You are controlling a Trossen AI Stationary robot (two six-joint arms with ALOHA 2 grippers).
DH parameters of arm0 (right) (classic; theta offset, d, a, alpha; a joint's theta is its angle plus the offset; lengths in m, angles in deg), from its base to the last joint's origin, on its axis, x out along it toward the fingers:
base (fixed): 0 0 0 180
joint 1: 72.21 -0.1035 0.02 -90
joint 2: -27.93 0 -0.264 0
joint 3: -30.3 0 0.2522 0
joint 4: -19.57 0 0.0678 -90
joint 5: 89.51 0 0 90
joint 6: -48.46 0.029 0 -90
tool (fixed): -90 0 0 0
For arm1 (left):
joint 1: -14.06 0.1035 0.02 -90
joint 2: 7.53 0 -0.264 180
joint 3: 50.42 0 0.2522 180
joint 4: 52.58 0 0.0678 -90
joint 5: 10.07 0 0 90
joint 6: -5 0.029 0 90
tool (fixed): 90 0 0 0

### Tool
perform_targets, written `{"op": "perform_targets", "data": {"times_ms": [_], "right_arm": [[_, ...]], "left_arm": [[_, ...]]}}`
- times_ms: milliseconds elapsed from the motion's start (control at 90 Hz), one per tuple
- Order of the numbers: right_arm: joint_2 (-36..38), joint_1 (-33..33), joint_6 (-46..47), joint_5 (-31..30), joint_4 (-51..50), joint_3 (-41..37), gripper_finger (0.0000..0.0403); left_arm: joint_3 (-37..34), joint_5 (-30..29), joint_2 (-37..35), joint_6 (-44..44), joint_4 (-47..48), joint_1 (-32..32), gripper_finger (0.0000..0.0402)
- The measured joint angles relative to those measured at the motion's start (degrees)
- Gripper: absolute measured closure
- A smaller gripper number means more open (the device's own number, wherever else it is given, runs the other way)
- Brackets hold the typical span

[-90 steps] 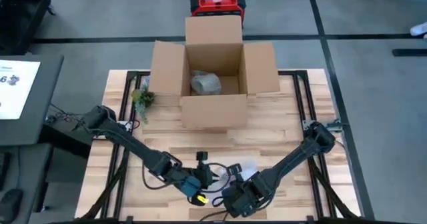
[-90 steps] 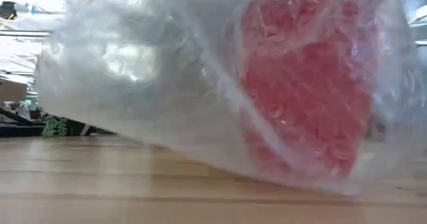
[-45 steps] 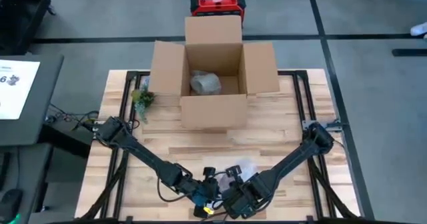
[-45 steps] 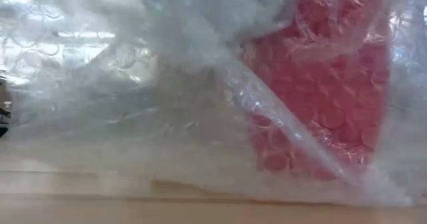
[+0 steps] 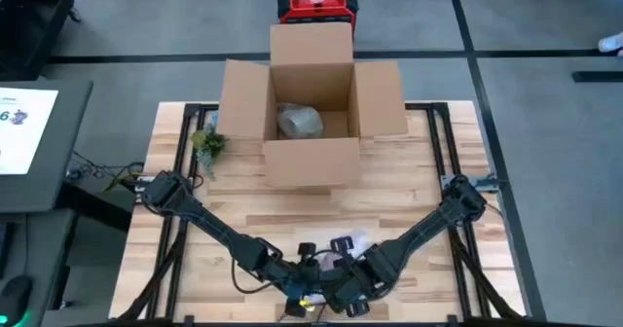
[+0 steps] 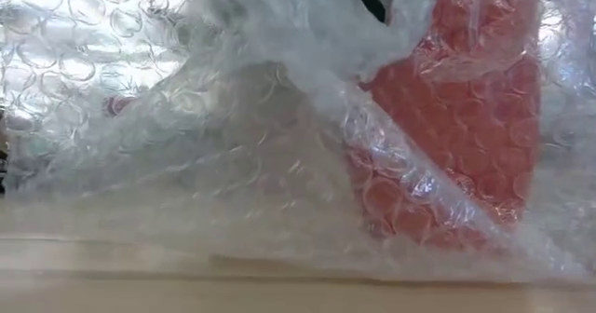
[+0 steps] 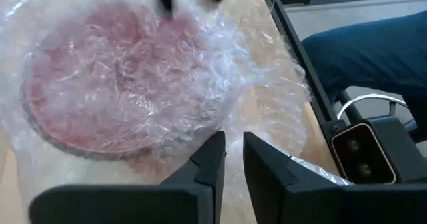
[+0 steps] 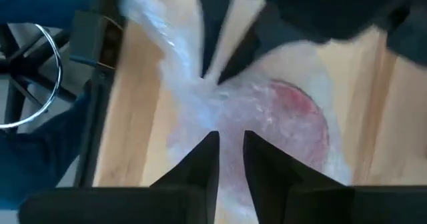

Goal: Wrap mug
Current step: Pack the red mug with the bubble wrap

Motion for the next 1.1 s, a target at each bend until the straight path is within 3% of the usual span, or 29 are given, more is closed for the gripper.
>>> {"op": "perform_targets", "data": {"times_ms": [133, 367, 544, 767, 900, 1100], "right_arm": [[-0.07, 1.14, 0.0, 0.02, 7.12, -8.46, 0.0398], [0.19, 3.19, 0.55, 2.13, 14.37, -15.37, 0.0401], [0.04, 3.57, 0.51, 3.3, 6.97, -9.48, 0.0401], [0.25, 2.76, 1.7, 3.01, -5.18, 2.59, 0.0402], [0.29, 1.56, 0.9, -0.18, -1.08, 5.38, 0.0402], [-2.79, 2.34, -0.07, 3.17, 3.03, 2.12, 0.0403]], "left_arm": [[-0.02, -0.08, -3.33, -2.35, 4.93, -1.14, 0.0365], [0.04, -3.51, -13.34, -8.85, 19.61, -4.62, 0.0365], [-0.06, -11.01, -15.84, -9.2, 19.97, -7.51, 0.0365], [-0.13, -12.7, -14.06, -9.61, 18.91, -8.34, 0.0365], [-0.17, -14.04, -13.52, -10.1, 19.13, -8.45, 0.0365], [-0.17, -14.53, -13.63, -10.76, 19.01, -9.33, 0.0365]]}}
